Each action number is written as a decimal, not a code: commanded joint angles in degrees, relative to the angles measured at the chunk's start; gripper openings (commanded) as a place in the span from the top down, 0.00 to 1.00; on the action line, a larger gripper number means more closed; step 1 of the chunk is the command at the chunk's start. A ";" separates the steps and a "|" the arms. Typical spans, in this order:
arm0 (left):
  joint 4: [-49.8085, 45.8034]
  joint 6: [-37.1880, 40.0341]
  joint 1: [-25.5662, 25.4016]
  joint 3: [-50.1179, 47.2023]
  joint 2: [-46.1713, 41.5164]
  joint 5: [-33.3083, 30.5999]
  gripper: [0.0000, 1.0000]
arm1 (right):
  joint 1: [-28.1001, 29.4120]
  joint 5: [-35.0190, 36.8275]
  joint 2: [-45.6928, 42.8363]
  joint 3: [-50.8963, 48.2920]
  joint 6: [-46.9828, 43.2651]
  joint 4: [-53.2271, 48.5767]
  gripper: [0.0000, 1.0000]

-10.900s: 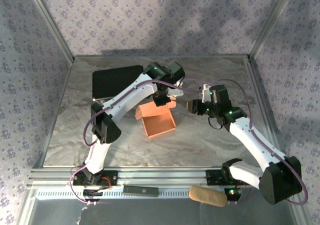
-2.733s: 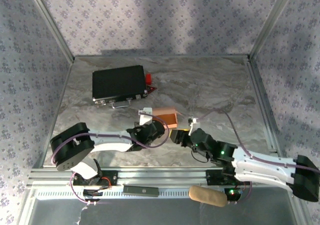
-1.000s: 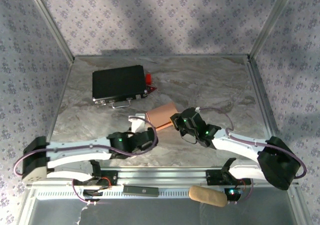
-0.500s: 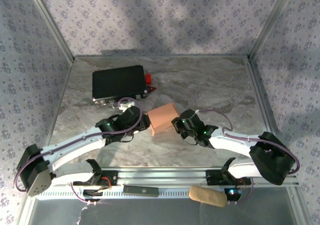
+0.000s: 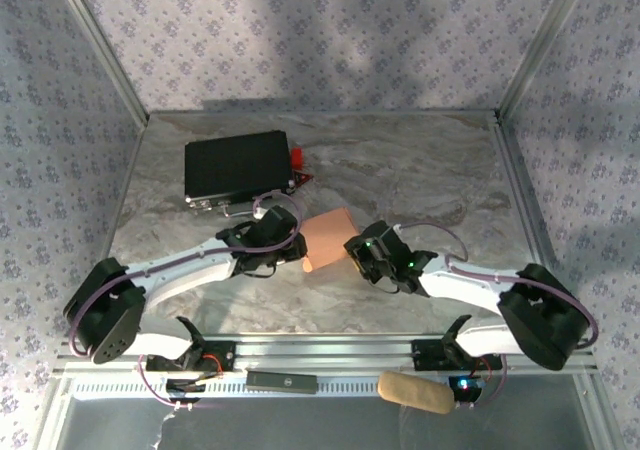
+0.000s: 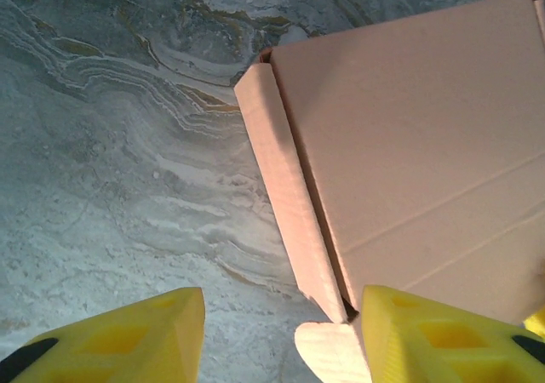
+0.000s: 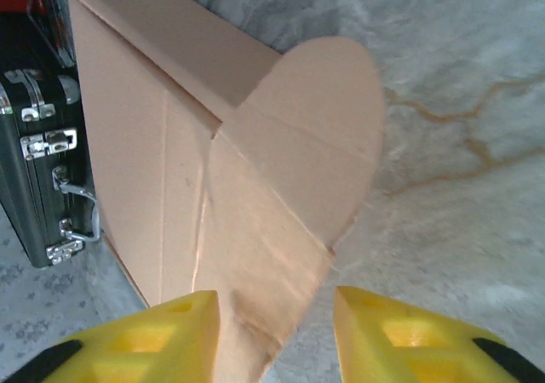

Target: Fold the paper box

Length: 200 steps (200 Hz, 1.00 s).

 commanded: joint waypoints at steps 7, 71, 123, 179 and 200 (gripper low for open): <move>2.12 3.28 2.18 1.77 2.03 3.30 0.50 | 0.16 5.33 -10.28 3.27 -6.02 -15.49 0.43; 9.95 6.19 5.12 1.07 6.80 10.35 0.57 | -23.48 -22.11 -10.86 6.81 -39.64 -14.25 0.33; 12.65 5.41 5.36 0.27 8.76 11.05 0.63 | -29.47 -37.00 9.06 15.04 -50.79 -9.84 0.39; 15.65 4.83 6.24 -3.20 9.21 11.10 0.73 | -29.65 -44.70 18.43 17.22 -53.56 -6.42 0.36; 17.00 4.65 6.58 -4.91 8.54 10.95 0.76 | -29.65 -46.55 20.22 17.47 -54.08 -6.15 0.35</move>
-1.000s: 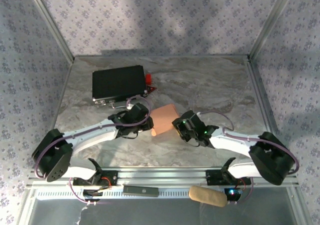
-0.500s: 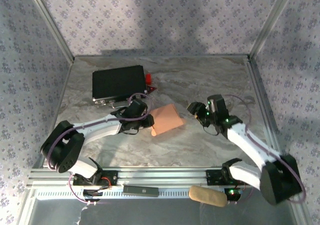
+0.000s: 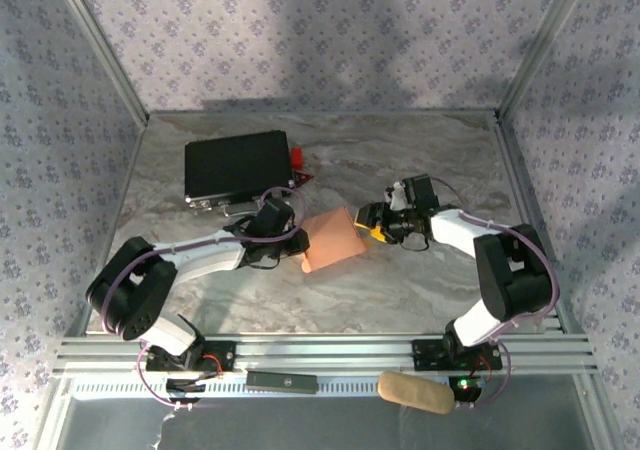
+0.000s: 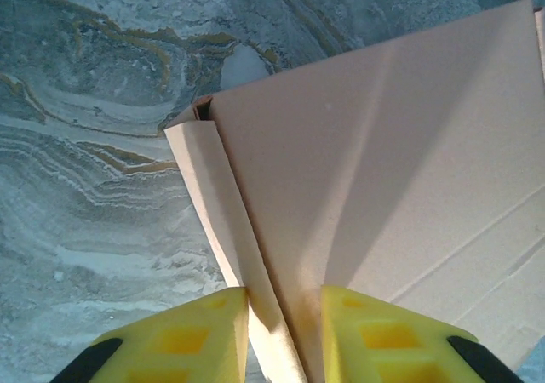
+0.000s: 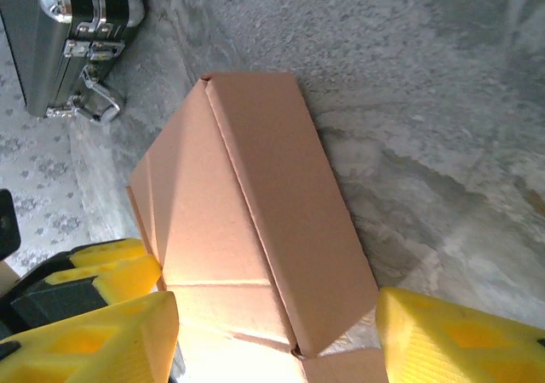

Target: Fold the paper box

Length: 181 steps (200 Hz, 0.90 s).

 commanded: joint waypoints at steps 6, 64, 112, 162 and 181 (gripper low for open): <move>1.39 -0.18 0.82 -2.84 -0.38 -0.22 0.77 | -0.32 -5.58 2.22 1.71 -2.92 1.00 0.34; 4.33 -0.31 1.96 -6.89 -0.87 -0.22 0.83 | 0.10 -9.13 6.44 0.87 -2.88 4.70 0.30; 7.45 -0.81 3.01 -10.87 -1.59 -0.36 0.86 | 1.73 -11.61 6.80 -0.45 -2.06 8.44 0.28; 8.02 -1.15 3.92 -15.04 -4.27 -2.25 0.87 | 2.45 -11.33 5.79 -2.33 -1.69 9.69 0.27; 8.31 -1.07 4.30 -16.26 -5.21 -2.29 0.87 | 2.57 -10.58 5.36 -2.66 -2.41 8.74 0.27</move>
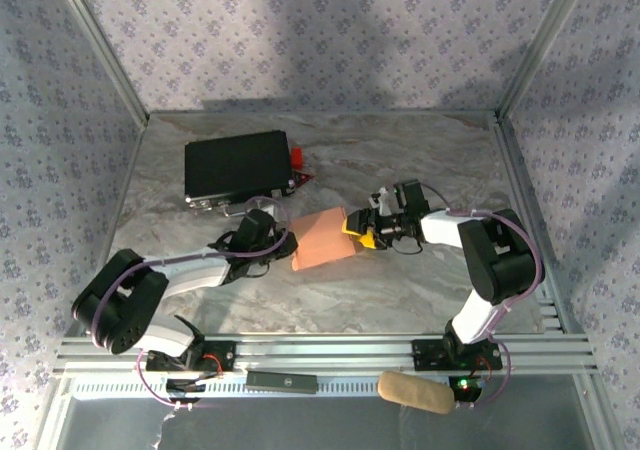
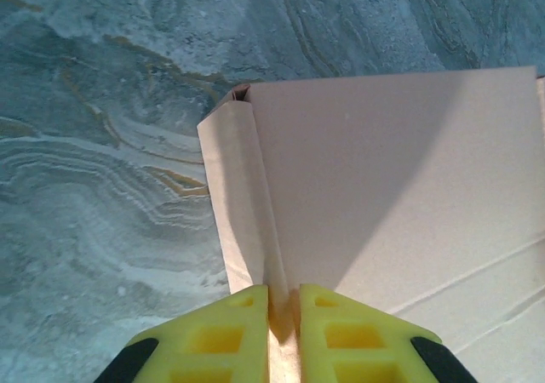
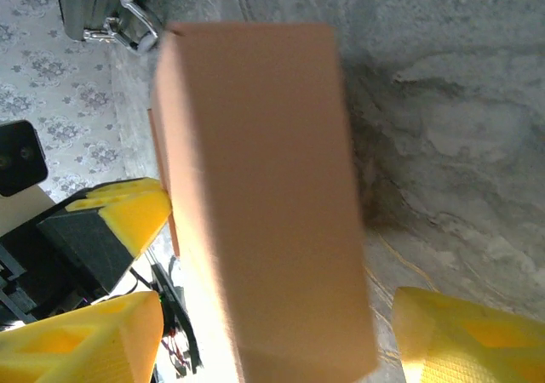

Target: Fold the paper box

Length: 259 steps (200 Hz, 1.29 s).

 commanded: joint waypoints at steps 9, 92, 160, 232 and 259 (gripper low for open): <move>-7.39 0.17 1.10 -4.15 0.13 -2.52 0.87 | 0.44 -0.80 -0.98 -1.17 -0.89 0.38 0.27; -9.05 1.76 1.47 -2.46 -0.23 -1.58 0.87 | 5.71 -1.11 2.13 2.35 4.63 6.09 0.34; -13.12 6.82 -0.33 -1.95 -12.24 -4.84 0.56 | 4.67 0.31 4.59 2.23 16.21 9.14 0.57; -24.22 44.64 -14.98 6.53 -19.20 -16.51 0.44 | 0.24 -1.75 0.55 6.52 27.16 -10.98 0.60; -19.64 56.47 -16.76 5.96 -17.87 -17.59 0.34 | -1.78 -6.82 2.01 9.56 27.57 -19.43 0.61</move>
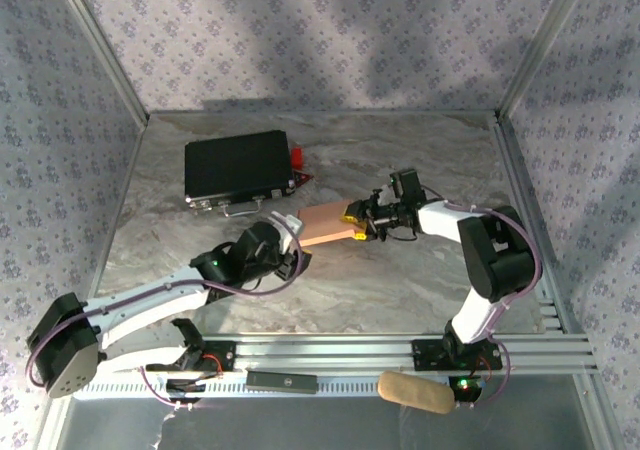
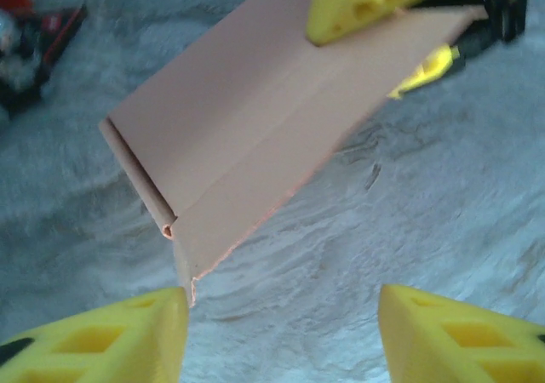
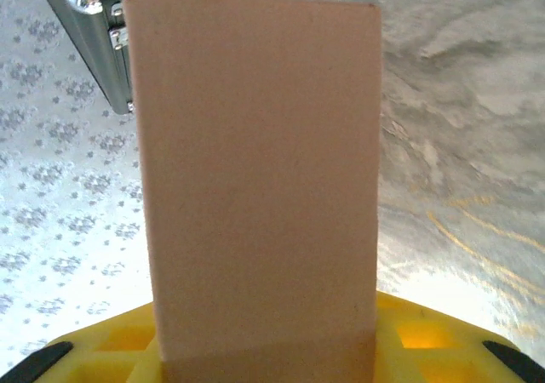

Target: Fold the paper box

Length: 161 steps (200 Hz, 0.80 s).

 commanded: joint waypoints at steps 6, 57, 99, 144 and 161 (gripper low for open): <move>3.42 19.96 -2.10 -0.90 0.88 -5.55 0.34 | -1.82 -4.29 1.03 3.65 1.22 -16.66 0.61; 18.03 34.22 -1.99 -6.11 2.64 -3.44 0.30 | -4.13 -5.18 -1.24 5.37 -2.35 -27.35 0.62; 24.31 36.21 -2.12 -5.36 10.41 -4.35 0.23 | -4.83 -6.31 -1.17 4.98 -2.39 -28.79 0.62; 28.92 36.21 -1.99 -4.34 14.38 -5.15 0.22 | -4.82 -6.50 -1.38 4.49 -3.05 -30.00 0.63; 28.77 36.12 -1.99 -3.06 16.44 -3.87 0.23 | -4.86 -6.74 -1.52 4.44 -2.99 -30.13 0.63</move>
